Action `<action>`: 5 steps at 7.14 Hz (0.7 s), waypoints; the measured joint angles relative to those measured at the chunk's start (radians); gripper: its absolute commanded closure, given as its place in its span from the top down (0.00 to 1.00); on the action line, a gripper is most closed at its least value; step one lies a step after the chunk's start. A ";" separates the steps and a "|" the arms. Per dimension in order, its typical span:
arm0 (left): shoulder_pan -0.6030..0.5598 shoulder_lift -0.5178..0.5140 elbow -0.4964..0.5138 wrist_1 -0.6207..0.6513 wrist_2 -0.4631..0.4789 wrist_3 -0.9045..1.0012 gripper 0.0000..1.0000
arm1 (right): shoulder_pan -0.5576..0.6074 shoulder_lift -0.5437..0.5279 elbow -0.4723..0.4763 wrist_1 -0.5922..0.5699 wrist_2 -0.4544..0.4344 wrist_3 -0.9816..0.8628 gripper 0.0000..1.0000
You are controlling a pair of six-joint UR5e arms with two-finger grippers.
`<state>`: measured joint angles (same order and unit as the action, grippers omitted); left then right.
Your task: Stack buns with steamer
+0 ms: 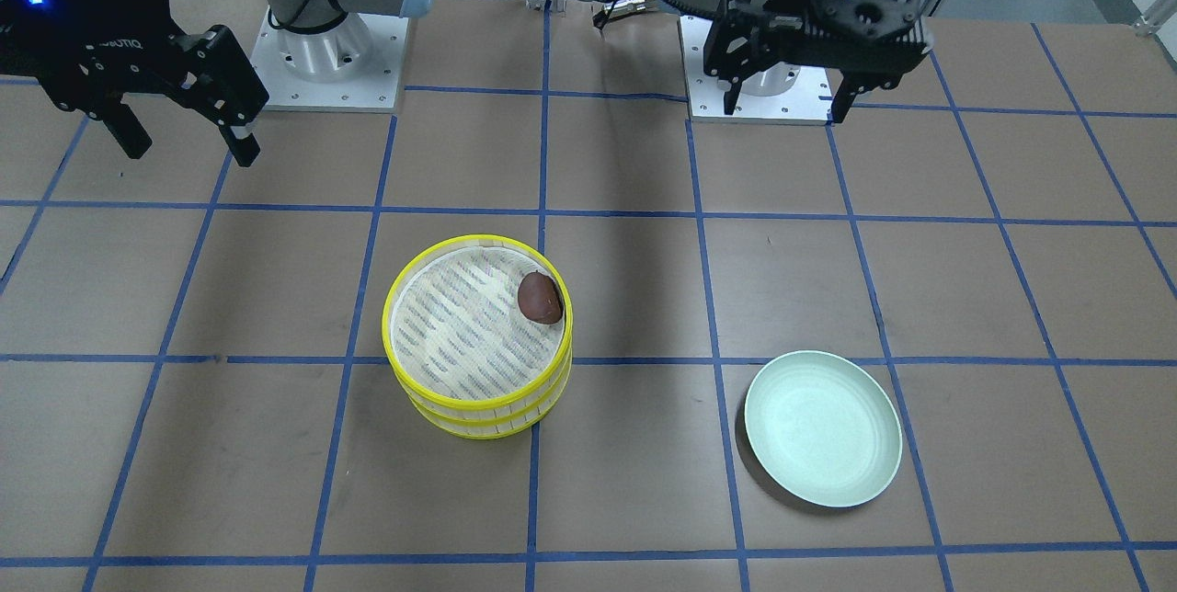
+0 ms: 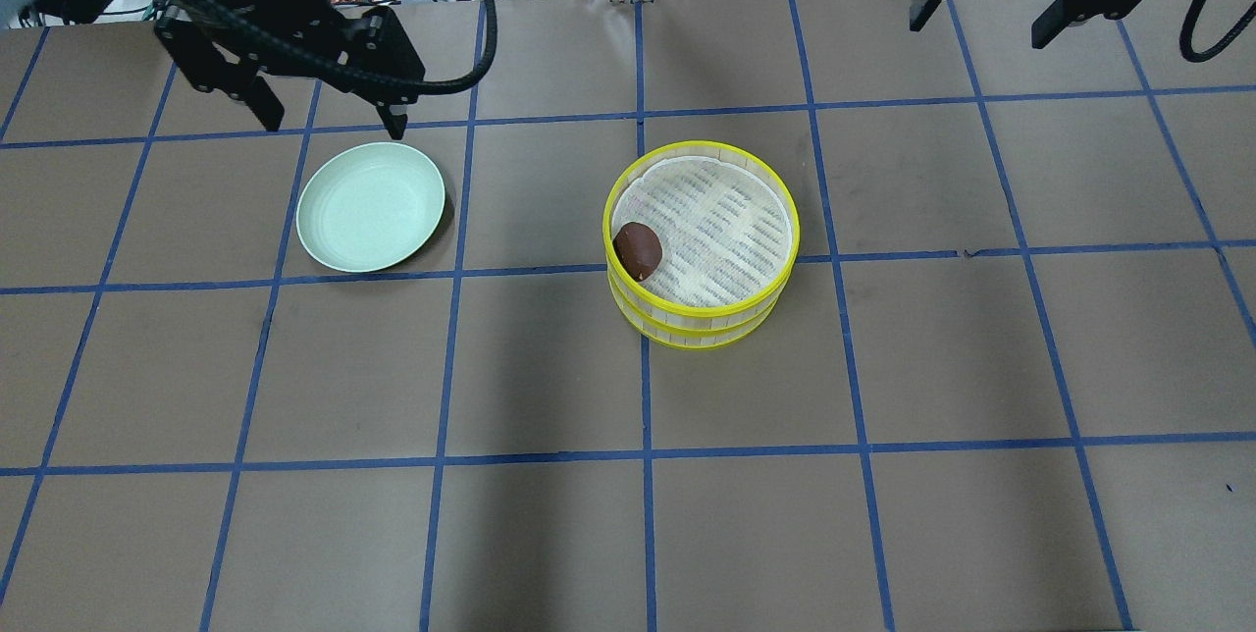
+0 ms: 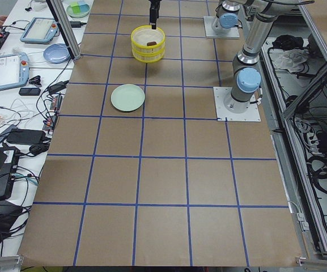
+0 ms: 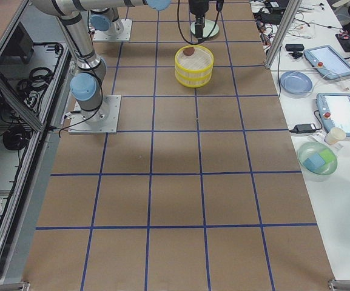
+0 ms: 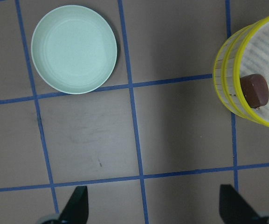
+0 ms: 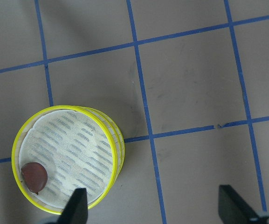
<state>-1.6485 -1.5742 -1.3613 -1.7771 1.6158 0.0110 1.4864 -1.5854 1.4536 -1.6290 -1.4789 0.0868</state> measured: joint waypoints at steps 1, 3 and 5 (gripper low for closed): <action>0.029 0.013 0.000 -0.010 -0.007 0.010 0.98 | 0.000 0.000 0.000 0.000 0.000 0.000 1.00; 0.103 0.005 -0.001 0.017 -0.071 0.043 0.97 | 0.000 -0.001 0.001 -0.001 0.000 -0.001 1.00; 0.131 -0.015 -0.017 0.082 -0.128 0.053 0.97 | 0.000 -0.002 0.001 -0.001 0.002 -0.001 1.00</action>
<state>-1.5171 -1.5892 -1.3786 -1.6950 1.4874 0.0638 1.4864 -1.5872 1.4542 -1.6303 -1.4773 0.0859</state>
